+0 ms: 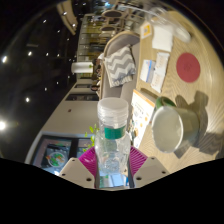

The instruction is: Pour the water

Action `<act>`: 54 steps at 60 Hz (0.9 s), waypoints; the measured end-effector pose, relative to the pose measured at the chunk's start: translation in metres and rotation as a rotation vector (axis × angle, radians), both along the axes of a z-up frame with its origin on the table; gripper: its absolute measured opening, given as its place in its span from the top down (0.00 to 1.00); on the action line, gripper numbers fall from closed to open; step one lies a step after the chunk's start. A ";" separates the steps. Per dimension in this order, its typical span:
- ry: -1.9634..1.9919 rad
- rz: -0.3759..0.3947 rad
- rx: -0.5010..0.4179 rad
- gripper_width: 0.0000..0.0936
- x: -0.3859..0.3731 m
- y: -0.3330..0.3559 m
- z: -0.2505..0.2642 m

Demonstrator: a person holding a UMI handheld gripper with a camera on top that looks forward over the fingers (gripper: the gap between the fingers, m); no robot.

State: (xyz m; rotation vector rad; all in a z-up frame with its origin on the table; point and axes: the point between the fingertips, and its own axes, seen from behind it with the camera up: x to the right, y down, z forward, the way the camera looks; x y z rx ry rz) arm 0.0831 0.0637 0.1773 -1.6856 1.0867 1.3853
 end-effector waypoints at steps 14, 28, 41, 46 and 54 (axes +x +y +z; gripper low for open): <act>-0.952 0.011 0.137 0.59 0.108 0.023 0.010; -1.397 0.053 0.052 0.58 0.210 0.029 -0.058; -1.477 0.144 0.017 0.59 0.231 0.024 -0.124; -1.472 0.164 0.002 0.58 0.233 0.021 -0.145; -1.497 0.150 0.022 0.56 0.234 0.020 -0.154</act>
